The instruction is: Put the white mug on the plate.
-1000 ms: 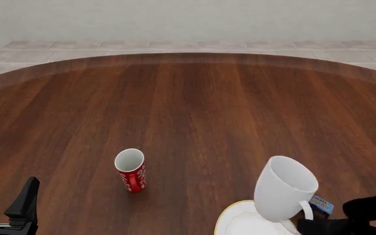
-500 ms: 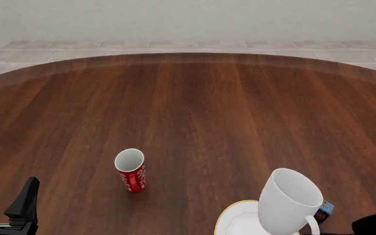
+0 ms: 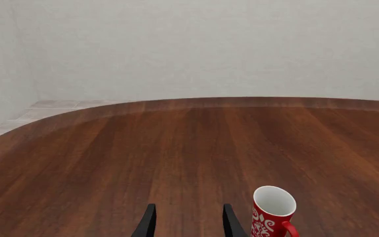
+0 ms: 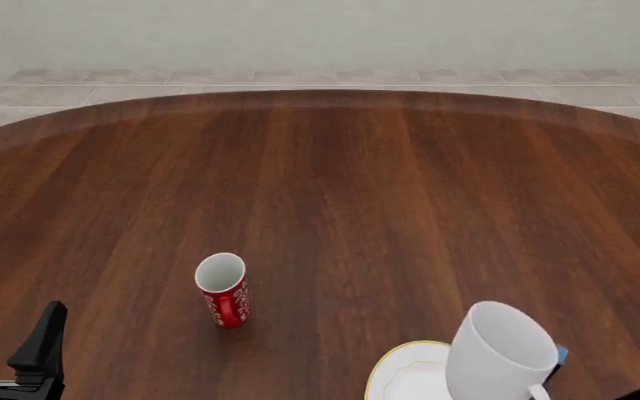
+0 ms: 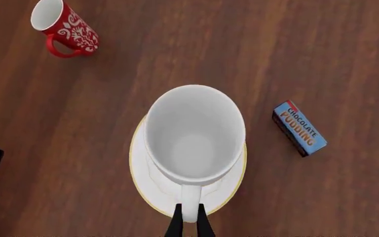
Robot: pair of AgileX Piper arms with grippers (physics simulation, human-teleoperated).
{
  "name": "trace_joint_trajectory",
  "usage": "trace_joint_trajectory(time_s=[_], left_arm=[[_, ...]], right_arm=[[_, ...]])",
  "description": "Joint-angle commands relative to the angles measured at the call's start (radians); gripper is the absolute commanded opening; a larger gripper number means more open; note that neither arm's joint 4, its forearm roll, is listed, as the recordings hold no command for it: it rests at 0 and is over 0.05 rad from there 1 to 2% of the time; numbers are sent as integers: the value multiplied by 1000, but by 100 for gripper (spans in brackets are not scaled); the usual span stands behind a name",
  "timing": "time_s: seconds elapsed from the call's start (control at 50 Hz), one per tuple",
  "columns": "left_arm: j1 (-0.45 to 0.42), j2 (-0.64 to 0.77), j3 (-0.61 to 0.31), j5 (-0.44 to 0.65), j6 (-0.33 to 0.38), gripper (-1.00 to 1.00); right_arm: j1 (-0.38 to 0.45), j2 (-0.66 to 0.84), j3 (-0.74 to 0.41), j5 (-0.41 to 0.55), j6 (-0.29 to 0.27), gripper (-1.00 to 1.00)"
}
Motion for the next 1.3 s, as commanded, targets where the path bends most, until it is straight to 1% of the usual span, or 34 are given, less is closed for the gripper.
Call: trace_joint_trajectory(time_s=[0.02,0.36,0.62,1.3], left_arm=[[0,0,0,0,0,100],[0,0,0,0,0,100],[0,0,0,0,0,100],[0,0,0,0,0,100]], right_arm=[[6,-18,16,-4,0,-100],[33,-5,35,-33,-1,-100],[40,-4,45,-38,-8,-100],[71,11,61,-58,3,-100]])
